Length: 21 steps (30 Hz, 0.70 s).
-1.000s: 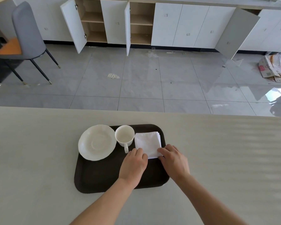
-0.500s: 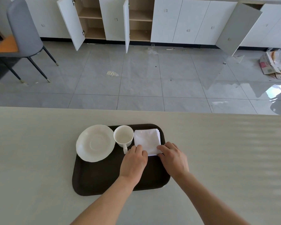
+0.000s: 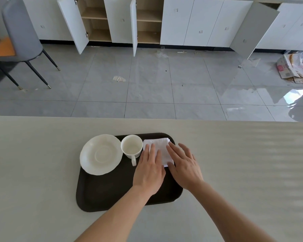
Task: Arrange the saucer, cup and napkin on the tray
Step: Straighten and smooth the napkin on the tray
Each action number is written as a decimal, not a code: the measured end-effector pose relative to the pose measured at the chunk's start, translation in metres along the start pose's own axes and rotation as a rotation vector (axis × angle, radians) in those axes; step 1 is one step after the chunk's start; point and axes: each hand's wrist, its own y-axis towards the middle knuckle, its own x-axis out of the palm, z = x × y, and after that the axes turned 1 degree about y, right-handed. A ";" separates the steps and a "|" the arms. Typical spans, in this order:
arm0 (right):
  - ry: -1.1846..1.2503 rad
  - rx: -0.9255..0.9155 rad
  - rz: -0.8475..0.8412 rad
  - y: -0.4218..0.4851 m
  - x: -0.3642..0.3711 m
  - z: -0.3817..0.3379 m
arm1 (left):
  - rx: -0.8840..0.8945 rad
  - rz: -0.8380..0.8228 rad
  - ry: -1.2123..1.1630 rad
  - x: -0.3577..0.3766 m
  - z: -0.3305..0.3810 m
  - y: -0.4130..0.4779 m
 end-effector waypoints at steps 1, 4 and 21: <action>-0.030 0.009 -0.050 0.006 0.001 0.001 | -0.006 -0.038 0.007 0.003 0.000 0.003; -0.125 -0.038 -0.152 0.022 0.005 0.003 | -0.018 -0.095 0.050 0.013 0.002 0.011; -0.257 -0.124 -0.283 0.039 0.010 0.016 | -0.079 -0.189 0.037 0.020 0.004 0.030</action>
